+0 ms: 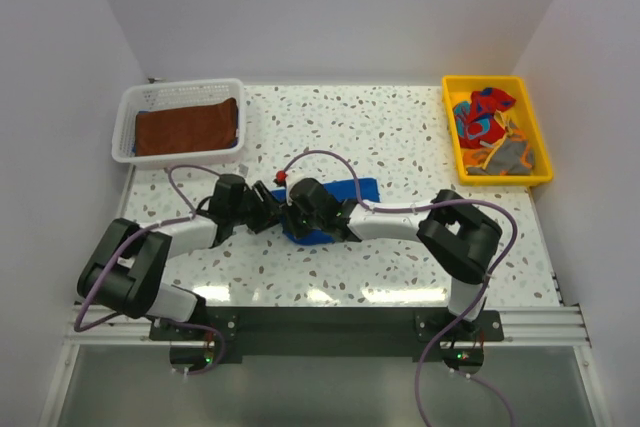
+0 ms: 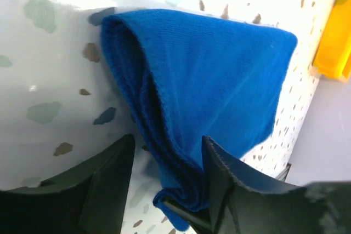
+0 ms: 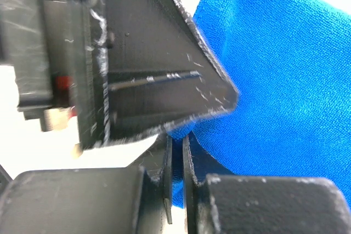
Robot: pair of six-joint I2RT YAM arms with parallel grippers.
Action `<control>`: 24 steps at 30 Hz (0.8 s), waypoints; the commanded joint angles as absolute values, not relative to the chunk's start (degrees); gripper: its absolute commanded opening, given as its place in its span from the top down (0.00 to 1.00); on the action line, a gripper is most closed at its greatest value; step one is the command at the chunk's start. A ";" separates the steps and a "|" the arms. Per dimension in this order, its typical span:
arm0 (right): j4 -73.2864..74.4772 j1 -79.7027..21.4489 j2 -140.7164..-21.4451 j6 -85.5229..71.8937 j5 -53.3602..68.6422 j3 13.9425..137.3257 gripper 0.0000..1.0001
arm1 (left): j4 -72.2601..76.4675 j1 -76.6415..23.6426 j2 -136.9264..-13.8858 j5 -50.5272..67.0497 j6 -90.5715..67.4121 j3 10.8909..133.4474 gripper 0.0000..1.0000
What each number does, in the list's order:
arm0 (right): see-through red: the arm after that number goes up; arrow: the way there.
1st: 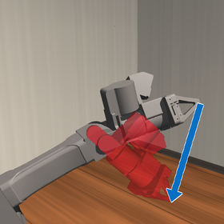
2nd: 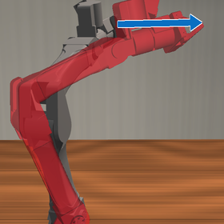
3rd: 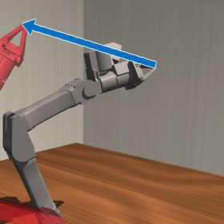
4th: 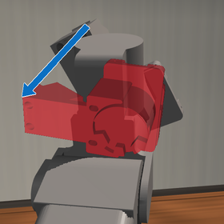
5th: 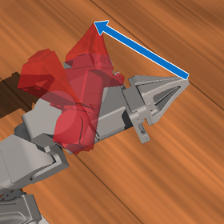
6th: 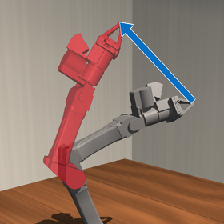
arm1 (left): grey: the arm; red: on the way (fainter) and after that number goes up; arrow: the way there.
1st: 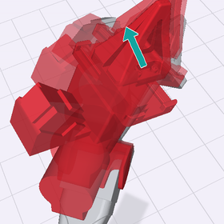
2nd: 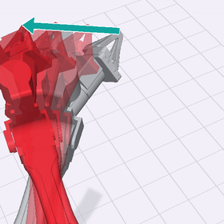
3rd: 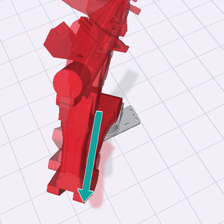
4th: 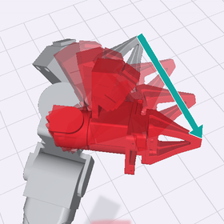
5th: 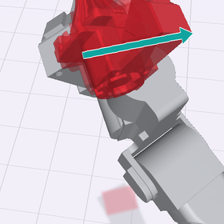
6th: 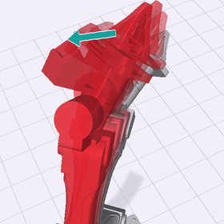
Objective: Fold and stack the towels
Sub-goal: Neatly place the folded towel into the bin
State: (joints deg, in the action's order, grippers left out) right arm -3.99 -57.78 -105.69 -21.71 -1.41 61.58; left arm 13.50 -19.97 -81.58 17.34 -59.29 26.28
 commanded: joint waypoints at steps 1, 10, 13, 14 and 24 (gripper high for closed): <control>-7.21 -57.74 -104.76 -22.15 -0.18 61.17 1.00 | 14.68 -20.39 -83.23 13.45 -58.36 24.78 0.46; -5.46 -57.66 -103.01 -20.66 -0.18 61.00 0.58 | 9.95 -20.39 -84.73 11.61 -49.93 31.37 1.00; -1.42 -57.57 -100.12 -18.20 -1.75 61.26 0.29 | 4.08 -20.22 -84.38 9.50 -45.80 36.11 1.00; 1.38 -57.39 -98.19 -17.50 -2.89 61.17 0.19 | 2.13 -20.21 -84.64 7.75 -43.18 39.69 1.00; 17.65 -51.68 -81.58 -15.82 -13.18 54.32 0.01 | -21.96 -12.31 -93.77 0.18 -27.69 71.52 1.00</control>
